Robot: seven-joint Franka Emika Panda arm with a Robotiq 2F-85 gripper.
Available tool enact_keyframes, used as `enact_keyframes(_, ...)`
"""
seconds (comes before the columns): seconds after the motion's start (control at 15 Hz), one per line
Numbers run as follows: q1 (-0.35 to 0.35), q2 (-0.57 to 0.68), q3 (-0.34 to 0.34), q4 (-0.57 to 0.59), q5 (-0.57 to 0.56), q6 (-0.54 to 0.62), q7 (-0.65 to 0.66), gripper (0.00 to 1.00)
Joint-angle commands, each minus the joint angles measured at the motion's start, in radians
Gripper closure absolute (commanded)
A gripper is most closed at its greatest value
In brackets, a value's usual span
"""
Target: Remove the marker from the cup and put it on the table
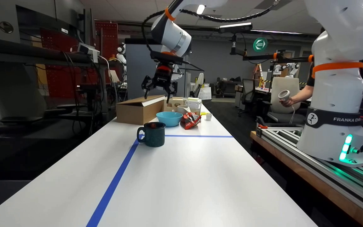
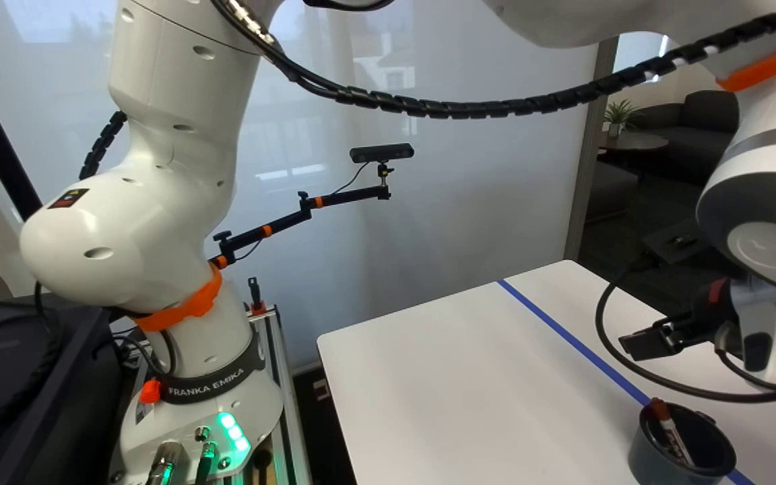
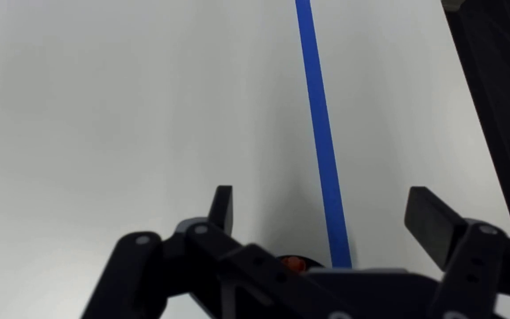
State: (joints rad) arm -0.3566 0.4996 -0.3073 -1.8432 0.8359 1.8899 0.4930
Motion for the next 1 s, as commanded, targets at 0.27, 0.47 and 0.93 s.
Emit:
enact_keyframes(0.27, -0.052, 0.089, 0.004, 0.008, 0.046, 0.059, -0.046, 0.0)
enact_keyframes(0.47, -0.072, 0.133, 0.009, 0.027, 0.047, 0.064, -0.074, 0.0)
enact_keyframes(0.93, -0.106, 0.213, 0.015, 0.126, 0.069, 0.045, -0.092, 0.0)
